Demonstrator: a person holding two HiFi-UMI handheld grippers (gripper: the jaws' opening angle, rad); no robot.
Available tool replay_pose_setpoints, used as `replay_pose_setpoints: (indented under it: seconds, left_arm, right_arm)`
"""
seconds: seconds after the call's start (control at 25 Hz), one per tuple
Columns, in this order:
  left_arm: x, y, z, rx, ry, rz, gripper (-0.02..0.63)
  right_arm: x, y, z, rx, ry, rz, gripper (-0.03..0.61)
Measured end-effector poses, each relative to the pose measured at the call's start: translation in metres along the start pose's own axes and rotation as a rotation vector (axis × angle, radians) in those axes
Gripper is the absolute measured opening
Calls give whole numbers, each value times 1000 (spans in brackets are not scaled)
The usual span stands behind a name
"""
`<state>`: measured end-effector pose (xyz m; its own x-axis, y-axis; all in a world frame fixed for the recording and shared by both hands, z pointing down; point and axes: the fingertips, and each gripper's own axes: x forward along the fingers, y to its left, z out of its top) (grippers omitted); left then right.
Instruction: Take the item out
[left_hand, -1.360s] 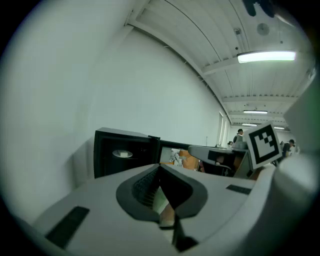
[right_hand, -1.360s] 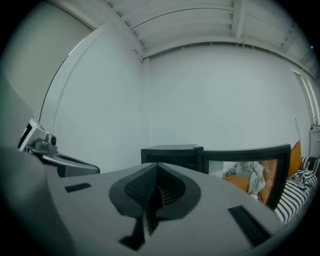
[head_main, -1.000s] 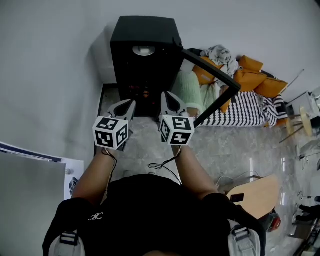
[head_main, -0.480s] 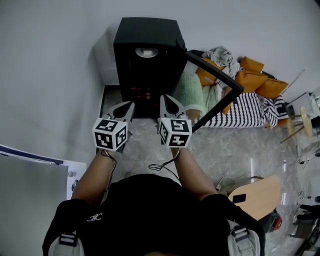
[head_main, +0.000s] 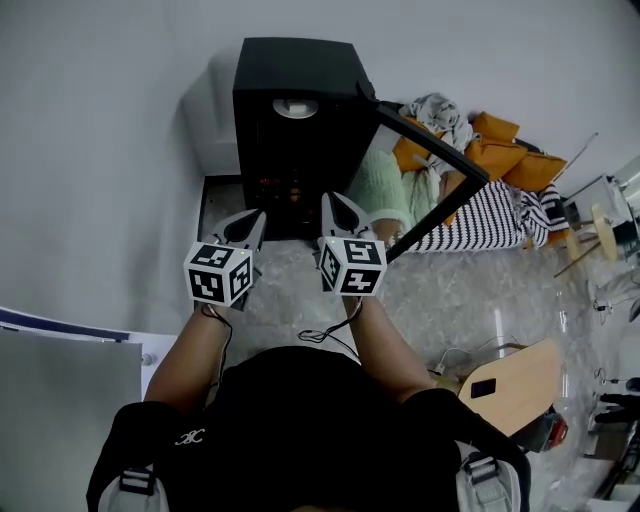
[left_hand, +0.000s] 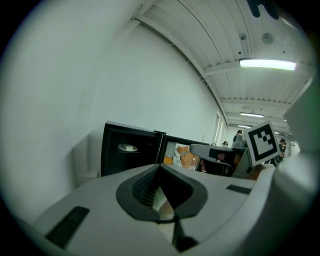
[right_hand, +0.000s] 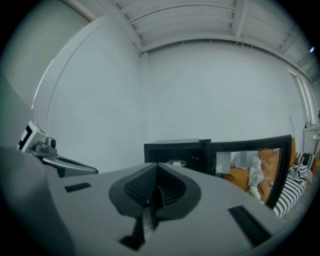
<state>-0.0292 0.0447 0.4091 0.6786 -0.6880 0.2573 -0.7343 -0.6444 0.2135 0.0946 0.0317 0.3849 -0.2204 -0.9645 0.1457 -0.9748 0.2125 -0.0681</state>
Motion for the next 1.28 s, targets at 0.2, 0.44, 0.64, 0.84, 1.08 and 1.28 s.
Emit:
replay_pose_setpoints:
  seconds: [0.2, 0.44, 0.64, 0.84, 1.08, 1.28]
  left_arm:
    - [-9, 12, -9, -6, 2, -41, 6]
    - [-15, 24, -25, -26, 24, -60, 6]
    - [-16, 31, -23, -18, 3, -50, 6]
    - [-5, 39, -21, -5, 4, -38, 6]
    - [22, 62, -14, -3, 18, -2, 6]
    - [57, 78, -5, -17, 36, 21, 6]
  right_arm:
    - [-4, 10, -1, -11, -10, -38, 6]
    - [-11, 16, -7, -20, -9, -75, 6]
    - [-6, 9, -13, -32, 7, -93, 6]
    - [11, 1, -18, -32, 11, -86, 6]
    - [51, -12, -23, -6, 24, -63, 6]
    - [86, -29, -21, -16, 37, -40, 6]
